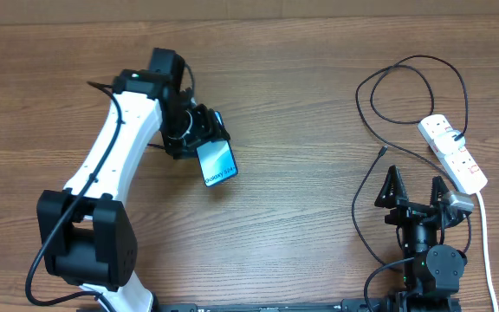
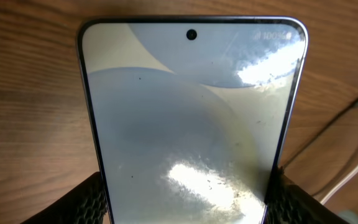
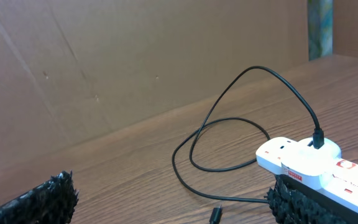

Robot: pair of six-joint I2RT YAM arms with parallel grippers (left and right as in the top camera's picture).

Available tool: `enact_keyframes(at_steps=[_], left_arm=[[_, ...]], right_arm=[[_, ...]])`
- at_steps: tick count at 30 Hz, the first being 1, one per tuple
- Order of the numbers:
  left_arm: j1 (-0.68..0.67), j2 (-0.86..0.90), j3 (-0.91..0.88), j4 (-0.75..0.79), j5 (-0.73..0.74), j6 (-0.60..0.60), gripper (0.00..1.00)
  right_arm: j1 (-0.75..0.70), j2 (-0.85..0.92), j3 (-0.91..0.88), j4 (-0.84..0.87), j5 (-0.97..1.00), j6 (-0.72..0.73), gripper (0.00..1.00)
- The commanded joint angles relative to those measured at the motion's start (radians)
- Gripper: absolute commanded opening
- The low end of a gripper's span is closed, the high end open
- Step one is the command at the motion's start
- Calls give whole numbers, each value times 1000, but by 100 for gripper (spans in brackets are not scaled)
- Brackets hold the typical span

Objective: Plug charger to phone and switch on socket
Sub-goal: 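Rotate the held phone with the left gripper toward the center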

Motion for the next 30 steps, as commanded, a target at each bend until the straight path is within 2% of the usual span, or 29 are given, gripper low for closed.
enact_keyframes(at_steps=[1,7,24,30], left_arm=[[-23,8,32,-21,-92,-21,49],[-38,8,32,-44,-168,-21,50],[-38,8,32,-37,-167,-33,51],[-38,8,32,-27,-167,-78,51]], right_arm=[[2,-12,-10,4,-5,-15,100],[2,-12,-10,4,-5,-15,100],[2,-12,-10,4,-5,-15,100],[2,-12,-10,4,-5,-15,100]])
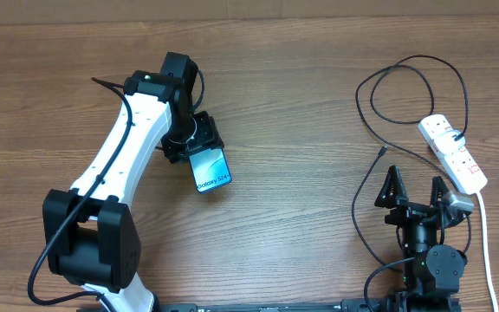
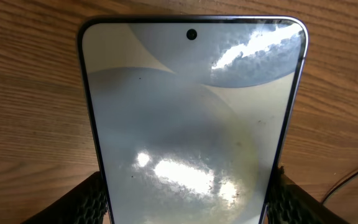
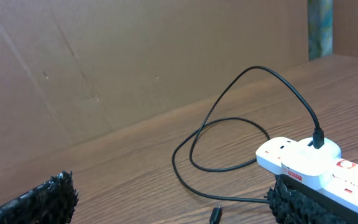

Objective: Plug charger to phone and switch on socket
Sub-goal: 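Rotate the held phone with the left gripper toward the center, then move the right gripper to the phone and grasp its edge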

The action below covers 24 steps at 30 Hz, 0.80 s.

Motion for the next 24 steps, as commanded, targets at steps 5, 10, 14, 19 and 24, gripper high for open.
enact_keyframes(at_steps=[5,10,14,19,24], left_arm=[[-4,8,31,20,0,-84,52],[-7,8,31,21,15,-120,52],[-13,8,31,42,18,-167,52],[-20,8,31,50,18,-200,52],[-22,8,31,55,18,-206,53]], right_arm=[[2,-12,-10,4,-5,-15,100],[2,-12,-10,5,-6,-14,100],[2,-12,-10,13,-6,-14,100],[4,-6,-10,13,-284,216,100],[5,73,-9,22,-542,275,100]])
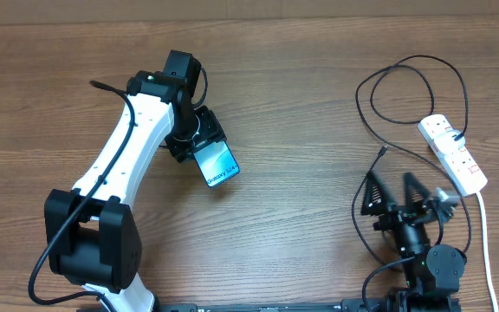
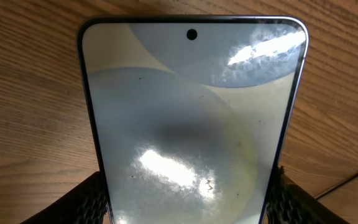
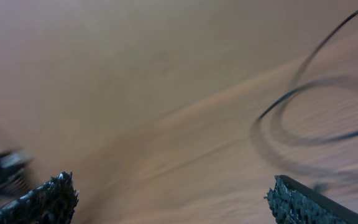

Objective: Plug charger to phone and switch on socket
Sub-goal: 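Move the right gripper to the phone and grasp its edge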

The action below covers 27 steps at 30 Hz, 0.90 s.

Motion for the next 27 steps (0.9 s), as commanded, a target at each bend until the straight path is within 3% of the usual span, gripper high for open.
enact_keyframes(at_steps=[1,5,9,19,27], left_arm=[[-6,8,31,7,17,-28,54],[-6,8,31,4,32,-28,54],[-7,8,31,10,48,-29,54],[-7,8,31,18,77,-64,54],[-7,8,31,40,77,-168,54]], right_arm=[[5,73,-7,5,-216,76,100],[5,190,40,5,-219,69,100],[5,327,159,-37,-213,-47,100],[5,710,573,-433,-210,-142,100],[5,906,593,-352,-462,-74,100]])
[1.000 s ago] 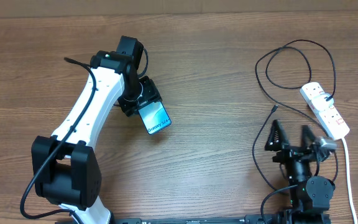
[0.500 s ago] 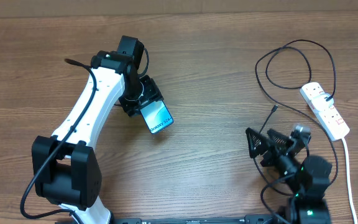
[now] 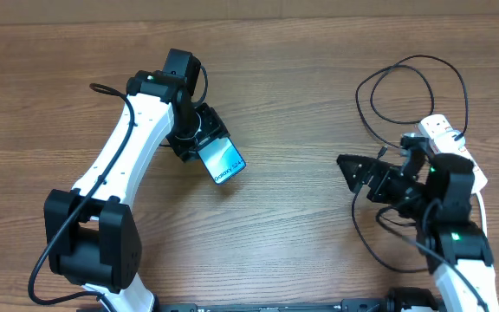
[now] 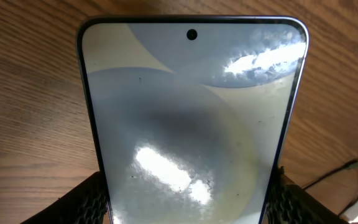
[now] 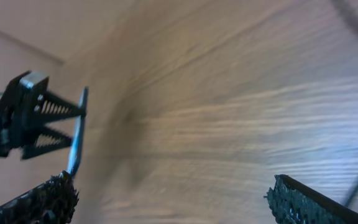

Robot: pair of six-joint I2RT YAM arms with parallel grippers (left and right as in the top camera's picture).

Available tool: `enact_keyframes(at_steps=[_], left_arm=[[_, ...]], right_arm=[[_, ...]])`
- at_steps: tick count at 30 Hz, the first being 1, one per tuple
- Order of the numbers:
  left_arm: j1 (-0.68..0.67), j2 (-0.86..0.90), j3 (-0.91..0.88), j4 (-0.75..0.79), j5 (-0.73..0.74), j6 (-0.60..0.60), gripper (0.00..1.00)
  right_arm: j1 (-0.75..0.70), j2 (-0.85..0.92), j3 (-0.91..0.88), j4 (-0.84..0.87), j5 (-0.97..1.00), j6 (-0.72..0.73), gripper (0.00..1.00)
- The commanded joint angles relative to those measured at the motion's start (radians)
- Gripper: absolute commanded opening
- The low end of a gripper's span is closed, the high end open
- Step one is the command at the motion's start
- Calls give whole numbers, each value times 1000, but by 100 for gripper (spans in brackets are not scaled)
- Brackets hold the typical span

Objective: Plug charger to phone and switch on socket
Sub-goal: 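Move the right gripper to the phone and grasp its edge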

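The phone (image 3: 224,163), screen lit, is held off the wooden table (image 3: 301,104) at the left-centre by my left gripper (image 3: 199,143), shut on its lower end. In the left wrist view the phone (image 4: 191,118) fills the frame, my left gripper (image 4: 188,202) holding it by the side edges. My right gripper (image 3: 360,178) stands open, pointing left, beside the black charger cable's free plug (image 3: 379,152). The cable (image 3: 410,74) loops back to the white socket strip (image 3: 438,128), partly hidden behind my right arm. The blurred right wrist view shows the phone (image 5: 78,134) edge-on beyond my open right gripper (image 5: 179,202).
A white mains lead (image 3: 483,217) runs from the strip toward the front edge at the right. A brown cardboard wall (image 3: 249,10) closes off the back of the table. The cable tip (image 4: 353,163) shows at the right edge of the left wrist view.
My right arm has left the front edge of the table; its open gripper now points left beside the cable's free plug. The phone in my left gripper has shifted slightly to the right.
My left gripper held the phone over the left-centre of the table at every moment, turning it a little each time. My right gripper stood open at the front edge, then had turned left, and now is out by the cable's plug.
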Motion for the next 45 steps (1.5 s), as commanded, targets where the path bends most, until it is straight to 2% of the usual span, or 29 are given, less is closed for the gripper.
enact_keyframes(at_steps=[1,5,9,17,21,26,30,35,43,45], left_arm=[[-7,8,31,16,27,-87,54],[-7,8,31,50,26,-171,53],[-6,8,31,100,39,-262,52],[-6,8,31,207,98,-320,50],[-6,8,31,218,112,-346,49],[-6,8,31,243,136,-375,49],[-6,8,31,289,177,-378,49],[-8,8,31,300,214,-377,48],[-16,8,31,315,295,-377,47],[-24,8,31,315,306,-376,47]], right_arm=[[5,68,21,42,-118,11,100],[27,173,20,168,-160,3,100],[108,276,20,312,-212,9,100],[269,444,20,592,-196,84,100],[355,516,20,753,-124,140,100],[446,565,20,879,128,288,100],[497,583,20,994,178,301,100],[519,584,20,1012,266,323,100],[520,584,20,1038,298,323,100],[520,584,21,1044,304,323,97]])
